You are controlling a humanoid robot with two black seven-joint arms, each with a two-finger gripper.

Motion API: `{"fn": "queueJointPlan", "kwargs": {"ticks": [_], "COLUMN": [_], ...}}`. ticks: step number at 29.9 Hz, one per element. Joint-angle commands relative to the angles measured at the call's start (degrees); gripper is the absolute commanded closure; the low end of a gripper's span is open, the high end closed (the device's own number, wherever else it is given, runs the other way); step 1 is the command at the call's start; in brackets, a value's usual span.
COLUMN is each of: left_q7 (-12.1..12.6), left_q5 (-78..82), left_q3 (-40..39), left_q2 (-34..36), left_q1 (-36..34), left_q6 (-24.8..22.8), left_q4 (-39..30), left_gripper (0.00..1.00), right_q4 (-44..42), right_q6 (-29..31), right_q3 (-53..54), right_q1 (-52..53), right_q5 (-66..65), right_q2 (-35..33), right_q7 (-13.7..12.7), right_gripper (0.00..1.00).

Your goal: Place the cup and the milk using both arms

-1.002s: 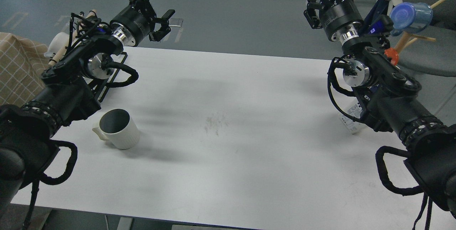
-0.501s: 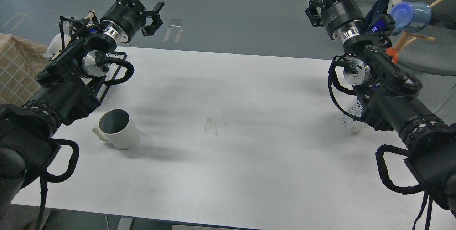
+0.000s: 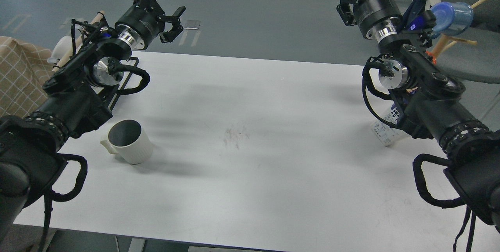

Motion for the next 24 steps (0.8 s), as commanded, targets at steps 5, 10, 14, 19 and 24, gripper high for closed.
{"fn": "queueJointPlan", "kwargs": {"ticks": [5,10,14,19,24], "left_q7": [0.2,0.2,0.1,0.1,0.2], "left_q5": [0.2,0.2,0.2,0.2,0.6], "left_q3": [0.1,0.1,0.1,0.1,0.2], "left_q2": [1.4,1.1,1.6,2.2,3.0], "left_q1": [0.6,0.6,0.7,0.6,0.8], "left_q6": [0.0,0.0,0.0,0.0,0.0], "left_q4": [-3.8,-4.2,-5.6,-5.8,-5.9], "left_gripper": [0.02,0.02,0.02,0.02,0.02], "right_q4": [-0.1,0.0,0.0,0.0,0.0], "right_q6": [-0.3,-0.2,-0.2,-0.2,-0.1], "right_q3": [0.4,0.4,0.4,0.4,0.3], "right_q1": [-0.3,0.0,0.0,0.3,0.8], "right_q5": [0.2,0.9,0.9,0.9,0.9], "right_q2": [0.0,0.0,0.0,0.0,0.0], "right_q7": [0.0,0.0,0.0,0.0,0.0], "right_gripper": [0.00,0.00,0.00,0.00,0.00]}}
